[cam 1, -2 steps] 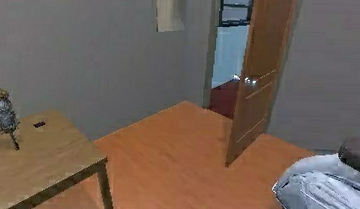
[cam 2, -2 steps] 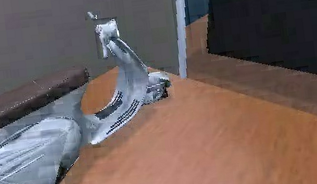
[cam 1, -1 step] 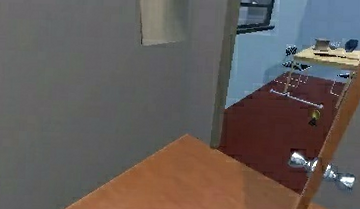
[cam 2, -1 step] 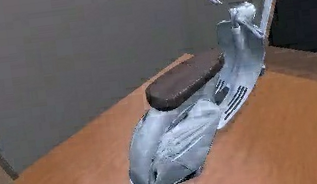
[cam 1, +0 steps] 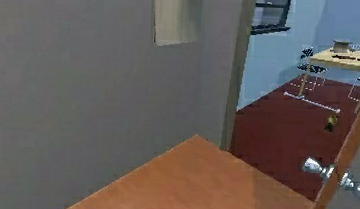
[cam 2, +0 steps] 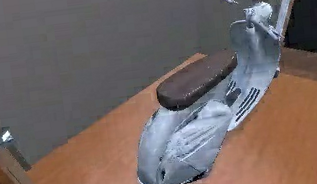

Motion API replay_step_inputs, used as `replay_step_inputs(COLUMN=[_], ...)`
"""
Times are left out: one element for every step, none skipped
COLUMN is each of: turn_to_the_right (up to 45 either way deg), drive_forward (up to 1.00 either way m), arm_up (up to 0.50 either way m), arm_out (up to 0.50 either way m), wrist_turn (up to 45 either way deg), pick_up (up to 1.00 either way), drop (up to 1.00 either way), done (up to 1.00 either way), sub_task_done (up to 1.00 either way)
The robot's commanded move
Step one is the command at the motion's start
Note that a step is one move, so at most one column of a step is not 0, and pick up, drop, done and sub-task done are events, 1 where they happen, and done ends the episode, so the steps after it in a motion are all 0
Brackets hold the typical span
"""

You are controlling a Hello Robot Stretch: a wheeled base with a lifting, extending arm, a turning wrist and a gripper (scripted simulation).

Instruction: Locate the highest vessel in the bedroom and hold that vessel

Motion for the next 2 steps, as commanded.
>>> replay_step_inputs(turn_to_the_right=[0.0, 45.0], drive_forward=[0.85, 0.0], arm_up=[0.0, 0.0], arm_out=[0.0, 0.0], wrist_turn=[0.0, 0.0], pick_up=[0.0, 0.0], drop=[0.0, 0.0], done=[0.0, 0.0], sub_task_done=[0.0, 0.0])
